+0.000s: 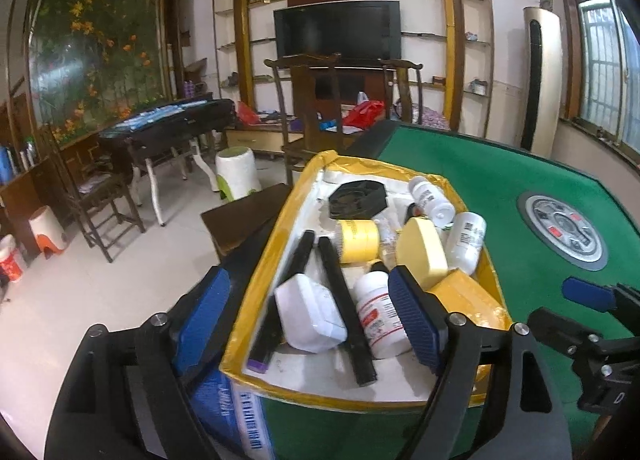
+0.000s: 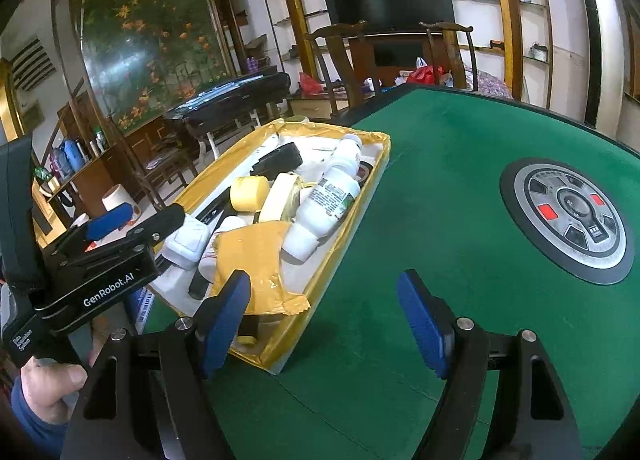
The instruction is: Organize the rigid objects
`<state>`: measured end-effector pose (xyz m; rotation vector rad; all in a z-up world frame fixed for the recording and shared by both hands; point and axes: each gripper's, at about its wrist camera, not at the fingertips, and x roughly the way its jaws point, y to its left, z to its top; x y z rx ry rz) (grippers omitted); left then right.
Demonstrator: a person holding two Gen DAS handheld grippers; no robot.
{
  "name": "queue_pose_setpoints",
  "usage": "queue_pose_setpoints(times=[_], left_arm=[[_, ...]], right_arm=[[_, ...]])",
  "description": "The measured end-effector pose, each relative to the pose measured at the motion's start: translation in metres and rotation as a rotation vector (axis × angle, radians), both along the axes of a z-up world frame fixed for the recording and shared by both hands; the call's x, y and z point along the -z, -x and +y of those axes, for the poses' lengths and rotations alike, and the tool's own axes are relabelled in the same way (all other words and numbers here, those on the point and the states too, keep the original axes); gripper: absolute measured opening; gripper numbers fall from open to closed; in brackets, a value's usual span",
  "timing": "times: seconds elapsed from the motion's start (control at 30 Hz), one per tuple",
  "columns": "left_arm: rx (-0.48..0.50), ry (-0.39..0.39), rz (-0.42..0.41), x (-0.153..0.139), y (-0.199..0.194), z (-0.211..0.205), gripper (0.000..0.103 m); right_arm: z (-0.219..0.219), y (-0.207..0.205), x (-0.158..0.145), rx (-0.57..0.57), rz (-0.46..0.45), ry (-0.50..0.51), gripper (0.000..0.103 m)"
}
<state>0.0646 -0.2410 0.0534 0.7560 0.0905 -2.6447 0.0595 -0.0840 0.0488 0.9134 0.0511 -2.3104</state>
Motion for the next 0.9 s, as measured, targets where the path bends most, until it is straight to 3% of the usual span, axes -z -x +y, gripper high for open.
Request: queue_pose_setpoints(times=[0.13, 0.23, 0.33, 0.47, 0.63, 0.9], left_arm=[[-0.017, 0.023, -0.023, -0.001, -0.001, 0.001, 0.084], [-0.087, 0.117, -0.082, -0.003, 0.003, 0.005, 0.084], [-0.108, 0.172, -0.065, -0.009, -0.001, 0.006, 0.084], [-0.056, 0.145, -0.019, -0.021, -0.012, 0.002, 0.084], [-0.029, 0.178, -0.004, -0.027, -0.016, 0.006, 0.084], [-0.018, 0.153, -0.03, -0.02, -0.013, 0.01, 0.084]], right_arm=[[0.003, 0.0, 0.001, 0.008, -0.004, -0.001, 0.072], [0.006, -0.001, 0.001, 0.015, -0.003, 0.002, 0.072], [0.01, -0.001, 0.002, 0.024, -0.006, 0.006, 0.072], [0.013, 0.0, 0.002, 0.028, -0.013, 0.01, 0.072], [0.014, 0.001, 0.002, 0.026, -0.012, 0.01, 0.072], [0.015, 0.0, 0.001, 0.031, -0.009, 0.013, 0.072]])
